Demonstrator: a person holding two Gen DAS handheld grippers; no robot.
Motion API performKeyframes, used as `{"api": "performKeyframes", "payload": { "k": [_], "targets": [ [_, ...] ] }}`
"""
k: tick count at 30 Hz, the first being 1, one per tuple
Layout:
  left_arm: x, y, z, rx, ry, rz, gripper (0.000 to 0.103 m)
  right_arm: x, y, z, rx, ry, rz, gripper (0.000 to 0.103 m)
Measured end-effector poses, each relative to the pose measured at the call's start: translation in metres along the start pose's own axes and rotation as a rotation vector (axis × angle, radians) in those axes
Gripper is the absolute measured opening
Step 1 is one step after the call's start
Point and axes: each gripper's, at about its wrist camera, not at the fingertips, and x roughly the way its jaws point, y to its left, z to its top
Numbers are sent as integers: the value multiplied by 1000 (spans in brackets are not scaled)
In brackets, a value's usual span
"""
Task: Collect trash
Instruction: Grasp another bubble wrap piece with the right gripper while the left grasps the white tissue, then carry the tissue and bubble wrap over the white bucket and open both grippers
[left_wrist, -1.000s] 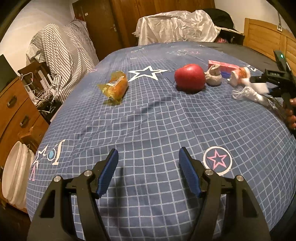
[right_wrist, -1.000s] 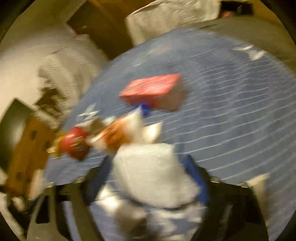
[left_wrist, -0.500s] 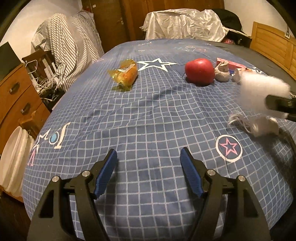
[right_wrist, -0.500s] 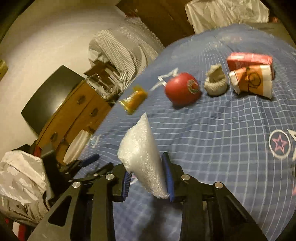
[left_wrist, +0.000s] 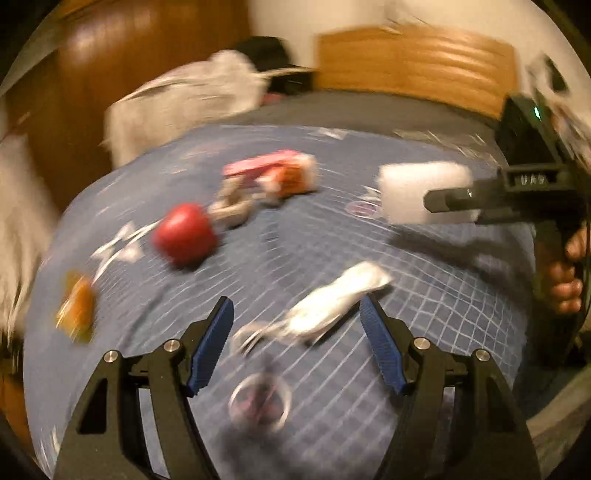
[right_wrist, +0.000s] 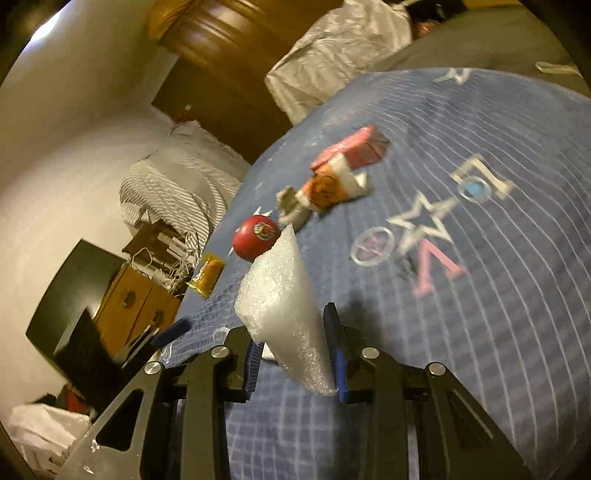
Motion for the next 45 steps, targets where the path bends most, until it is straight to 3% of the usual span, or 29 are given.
{"api": "performKeyframes", "payload": {
  "k": [4,6,7,8,10,13,16,18,23,26,31,39,45],
  "targets": [
    [34,-9,6,106,72,-104,68,-20,-23,-4,33,-10,2,33],
    [47,-6,7,122,100,-125,57,-25,-29,-4,40,-20,6,33],
    [52,-4,8,110,119,-154,44,-27,-33,-3,44,-23,9,33],
    [52,-1,7,103,122,-165,38,-27,-33,-2,47,-25,11,33],
    [52,-1,8,91,120,-166,29,-26,-34,-3,54,-30,20,33],
    [46,2,6,70,110,-132,26,-27,-26,-5,34,-31,26,33],
    [20,1,-2,14,72,-60,26,-28,-13,-6,-5,-38,11,33],
    [-3,7,-9,-83,37,3,26,-27,-4,-7,-32,-40,9,33],
    [-56,27,-38,-329,-14,255,26,-13,18,-12,-78,3,23,33],
    [-85,34,-54,-413,-22,366,26,1,41,-19,-124,41,43,33],
    [-126,46,-70,-467,-40,585,26,23,99,-33,-251,103,88,33],
    [-199,81,-99,-612,-75,775,26,54,196,-61,-452,186,148,33],
    [-250,112,-124,-727,-95,901,26,73,268,-71,-560,198,210,33]
  ]
}}
